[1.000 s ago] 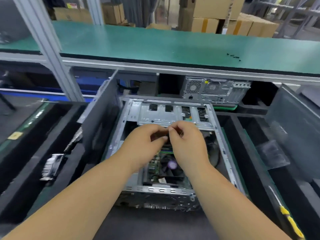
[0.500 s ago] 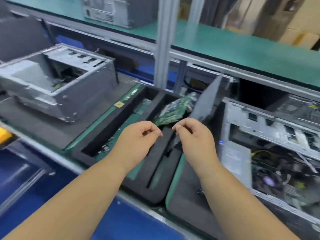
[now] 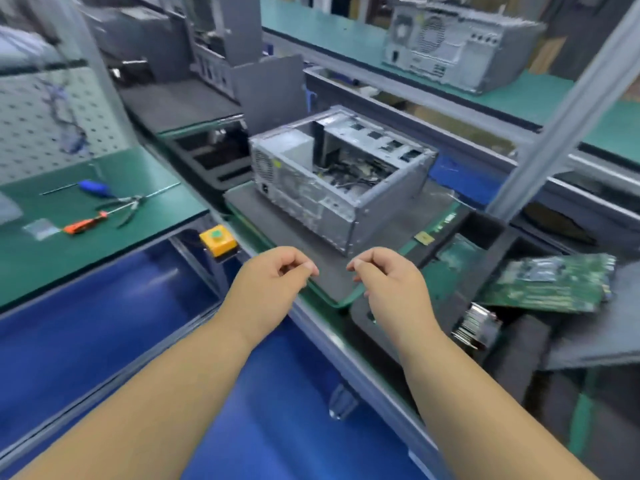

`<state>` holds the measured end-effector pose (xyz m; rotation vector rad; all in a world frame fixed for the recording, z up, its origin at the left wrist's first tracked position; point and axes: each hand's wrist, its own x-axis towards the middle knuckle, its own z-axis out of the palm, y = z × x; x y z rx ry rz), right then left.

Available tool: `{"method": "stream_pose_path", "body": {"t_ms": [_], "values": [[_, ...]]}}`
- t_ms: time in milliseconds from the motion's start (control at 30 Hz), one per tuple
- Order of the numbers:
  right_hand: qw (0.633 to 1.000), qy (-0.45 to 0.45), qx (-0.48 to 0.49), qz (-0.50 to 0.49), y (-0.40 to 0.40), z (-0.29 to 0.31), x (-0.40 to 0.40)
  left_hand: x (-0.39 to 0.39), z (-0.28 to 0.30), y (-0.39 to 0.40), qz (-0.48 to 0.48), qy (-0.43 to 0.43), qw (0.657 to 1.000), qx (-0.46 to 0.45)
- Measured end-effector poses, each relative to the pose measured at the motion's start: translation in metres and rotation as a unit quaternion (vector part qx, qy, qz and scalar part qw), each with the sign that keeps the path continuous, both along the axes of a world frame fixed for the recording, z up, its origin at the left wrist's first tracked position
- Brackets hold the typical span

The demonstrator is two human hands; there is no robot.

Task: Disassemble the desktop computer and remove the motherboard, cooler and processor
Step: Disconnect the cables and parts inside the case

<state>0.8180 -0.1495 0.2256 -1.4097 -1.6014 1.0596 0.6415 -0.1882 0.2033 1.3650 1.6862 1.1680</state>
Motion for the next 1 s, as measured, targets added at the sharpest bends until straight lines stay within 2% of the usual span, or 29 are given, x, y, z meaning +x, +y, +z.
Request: {"method": "stream_pose_path", "body": {"t_ms": [167, 400, 733, 1000], "values": [[0.998, -0.002, -0.035, 0.051, 0.006, -0.008, -0.069, -0.055, -0.008, -0.01, 0.055, -0.015, 0.998, -0.013], [0.992, 0.006, -0.069, 0.107, 0.033, -0.024, -0.118, -0.097, -0.024, -0.004, 0.123, -0.039, 0.991, -0.043], [0.974, -0.005, -0.094, 0.208, 0.1, -0.021, -0.173, -0.14, -0.019, 0.04, 0.205, -0.002, 0.977, -0.052], [0.972, -0.009, -0.122, 0.2, 0.138, -0.028, -0.225, -0.225, -0.033, 0.081, 0.256, 0.032, 0.964, -0.06]]}}
